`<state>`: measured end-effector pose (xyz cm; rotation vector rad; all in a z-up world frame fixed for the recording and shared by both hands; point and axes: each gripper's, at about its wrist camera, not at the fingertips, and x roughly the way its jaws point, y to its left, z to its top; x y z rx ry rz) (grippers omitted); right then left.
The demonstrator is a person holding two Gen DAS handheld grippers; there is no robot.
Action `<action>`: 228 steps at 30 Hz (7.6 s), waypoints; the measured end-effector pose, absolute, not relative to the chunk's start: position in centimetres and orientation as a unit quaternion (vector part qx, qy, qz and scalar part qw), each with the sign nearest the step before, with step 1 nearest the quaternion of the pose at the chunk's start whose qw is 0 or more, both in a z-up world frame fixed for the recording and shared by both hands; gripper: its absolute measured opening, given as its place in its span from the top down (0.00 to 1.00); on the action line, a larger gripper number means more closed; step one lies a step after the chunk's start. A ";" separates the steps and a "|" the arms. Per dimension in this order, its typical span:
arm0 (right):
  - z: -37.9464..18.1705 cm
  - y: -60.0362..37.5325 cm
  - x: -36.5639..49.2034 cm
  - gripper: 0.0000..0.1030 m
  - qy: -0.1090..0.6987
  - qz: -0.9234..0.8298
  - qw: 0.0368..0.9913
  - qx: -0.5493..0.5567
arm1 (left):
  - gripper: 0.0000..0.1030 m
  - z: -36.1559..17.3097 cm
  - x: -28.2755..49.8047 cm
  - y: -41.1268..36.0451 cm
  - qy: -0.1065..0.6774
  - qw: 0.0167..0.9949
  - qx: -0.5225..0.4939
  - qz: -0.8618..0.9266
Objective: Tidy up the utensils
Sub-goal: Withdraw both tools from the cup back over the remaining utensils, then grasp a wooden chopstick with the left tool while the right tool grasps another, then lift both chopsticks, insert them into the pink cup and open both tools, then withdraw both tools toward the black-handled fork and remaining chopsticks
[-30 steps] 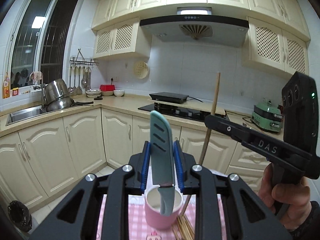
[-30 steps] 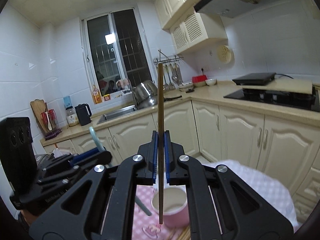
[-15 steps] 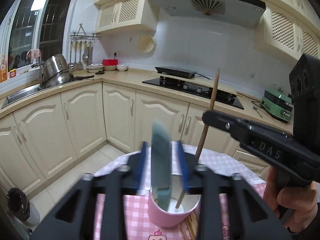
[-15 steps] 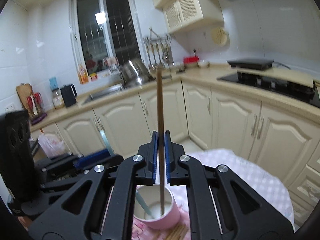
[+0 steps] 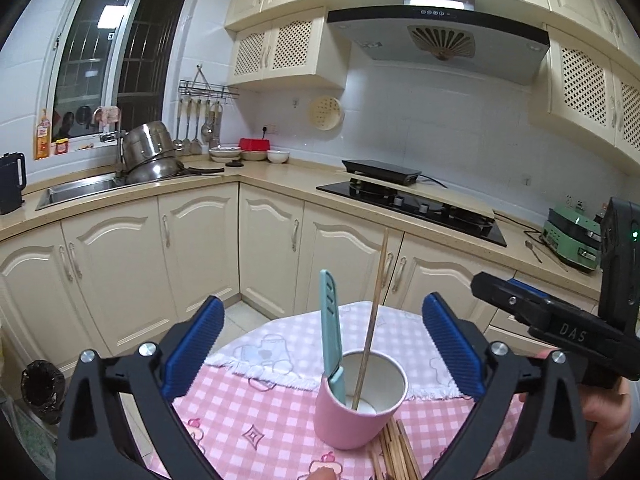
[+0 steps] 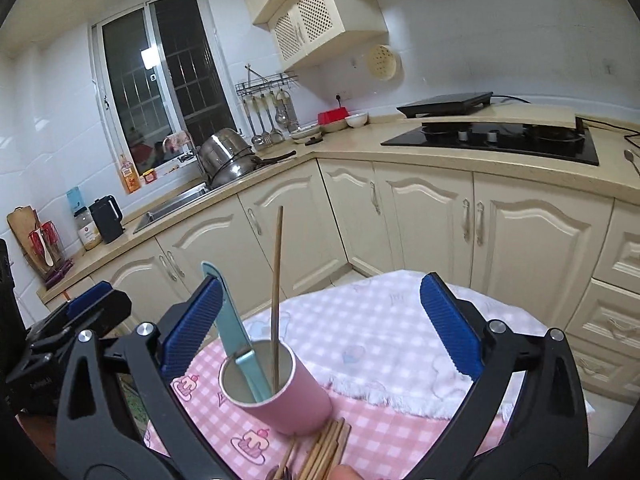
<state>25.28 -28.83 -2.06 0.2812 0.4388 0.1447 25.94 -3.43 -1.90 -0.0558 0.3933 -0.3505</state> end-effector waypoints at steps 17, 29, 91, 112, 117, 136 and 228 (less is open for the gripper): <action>-3.9 -29.5 20.6 0.06 0.289 0.043 0.946 0.140 | 0.06 -3.4 21.9 -2.3 0.227 0.960 -0.021 -0.161; -8.7 -29.6 18.5 0.06 0.367 0.022 0.919 0.139 | 0.06 -7.0 19.8 -2.1 0.274 0.949 -0.010 -0.158; -18.7 -23.4 17.9 0.06 0.494 0.035 0.868 -0.034 | 0.34 -19.8 21.5 -5.5 0.452 0.866 0.052 -0.210; -17.9 -22.7 23.1 0.48 0.506 0.033 0.862 -0.022 | 0.59 -19.1 23.3 -7.7 0.478 0.825 0.129 -0.273; -17.7 -22.2 24.4 0.68 0.514 0.041 0.856 -0.033 | 0.75 -19.2 23.7 -8.0 0.484 0.818 0.130 -0.284; -13.5 -27.6 18.8 0.94 0.409 0.123 0.897 0.110 | 0.94 -15.8 21.7 -5.8 0.418 0.859 0.077 -0.285; -3.5 -29.6 20.0 0.06 0.267 0.063 0.948 0.162 | 0.07 -3.4 22.6 -1.7 0.210 0.965 -0.033 -0.155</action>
